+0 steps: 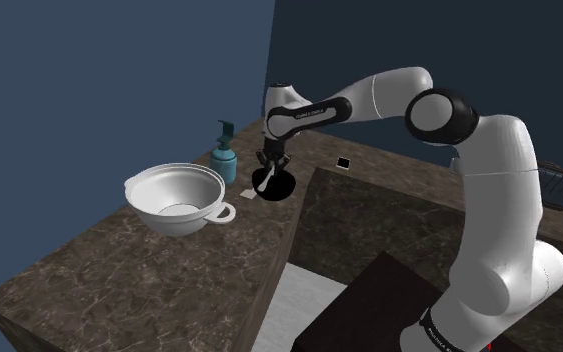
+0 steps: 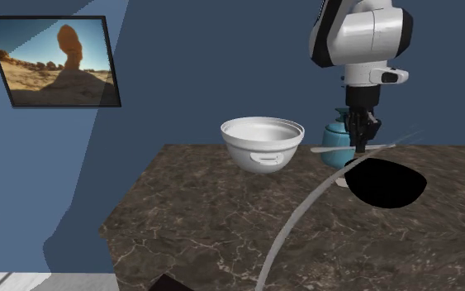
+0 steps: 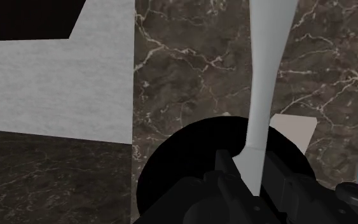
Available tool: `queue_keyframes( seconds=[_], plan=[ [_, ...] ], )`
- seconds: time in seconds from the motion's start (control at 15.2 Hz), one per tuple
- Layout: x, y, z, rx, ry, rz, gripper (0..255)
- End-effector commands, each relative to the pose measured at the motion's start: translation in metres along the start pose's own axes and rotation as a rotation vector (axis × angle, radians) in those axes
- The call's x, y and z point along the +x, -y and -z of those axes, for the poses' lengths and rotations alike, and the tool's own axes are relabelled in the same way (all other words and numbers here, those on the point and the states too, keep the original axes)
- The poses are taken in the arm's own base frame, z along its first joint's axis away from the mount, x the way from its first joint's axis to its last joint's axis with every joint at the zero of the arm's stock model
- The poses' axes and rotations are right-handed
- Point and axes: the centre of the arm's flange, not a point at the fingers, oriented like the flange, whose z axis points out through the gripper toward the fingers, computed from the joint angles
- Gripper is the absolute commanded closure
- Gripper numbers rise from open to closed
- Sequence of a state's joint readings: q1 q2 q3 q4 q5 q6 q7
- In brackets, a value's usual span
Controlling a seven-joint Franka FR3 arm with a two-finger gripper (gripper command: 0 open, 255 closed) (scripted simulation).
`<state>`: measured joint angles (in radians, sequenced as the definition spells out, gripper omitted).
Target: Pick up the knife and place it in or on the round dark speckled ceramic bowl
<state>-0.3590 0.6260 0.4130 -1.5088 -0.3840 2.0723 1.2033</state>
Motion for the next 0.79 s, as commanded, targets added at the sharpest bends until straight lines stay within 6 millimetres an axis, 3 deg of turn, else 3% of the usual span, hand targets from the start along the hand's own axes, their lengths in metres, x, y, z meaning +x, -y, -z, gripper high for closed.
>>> queue_keyframes(
  seconds=[0.0,0.4,0.73],
  plan=[
    [0.029,0.0,-0.002,0.0,0.0,0.001,255],
    [0.106,0.004,-0.008,0.0,0.0,0.001,255],
    [0.104,0.005,-0.034,0.0,0.0,0.001,255]
  ],
)
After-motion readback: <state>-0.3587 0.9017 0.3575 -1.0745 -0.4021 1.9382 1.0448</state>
